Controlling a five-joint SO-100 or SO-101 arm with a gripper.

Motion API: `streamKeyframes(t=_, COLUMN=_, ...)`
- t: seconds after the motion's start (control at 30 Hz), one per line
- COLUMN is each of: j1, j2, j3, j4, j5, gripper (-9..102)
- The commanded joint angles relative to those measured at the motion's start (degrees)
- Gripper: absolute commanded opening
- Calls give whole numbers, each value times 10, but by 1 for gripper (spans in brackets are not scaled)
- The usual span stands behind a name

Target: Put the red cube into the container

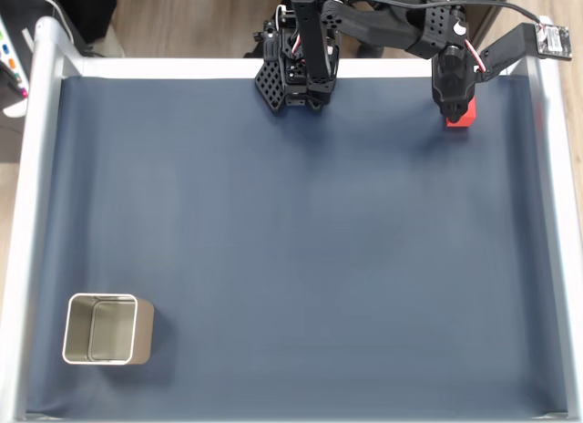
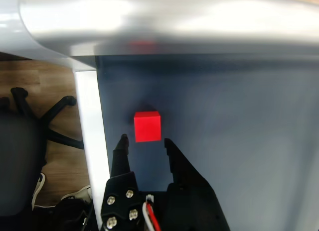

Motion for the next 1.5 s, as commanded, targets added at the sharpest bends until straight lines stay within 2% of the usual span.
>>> streamKeyframes(t=0.0, j1=-2, j2=-2, j3=0, j4=-17, j5=9, gripper=24)
streamKeyframes(t=0.23, j1=-4, j2=-28, j3=2, j4=-69, j5=28, gripper=24)
streamKeyframes(t=0.63, j1=-4, j2=-55, j3=-8, j4=-99, j5=42, gripper=21)
streamKeyframes(t=0.83, j1=-2, j2=-66, j3=-8, j4=-118, j5=41, gripper=13)
streamKeyframes(t=1.0, j1=-4, j2=-75, j3=-11, j4=-118, j5=45, gripper=0)
streamKeyframes(t=1.33, j1=7, j2=-72, j3=-21, j4=-110, j5=65, gripper=0)
streamKeyframes(t=1.47, j1=46, j2=-70, j3=-62, j4=-57, j5=83, gripper=0)
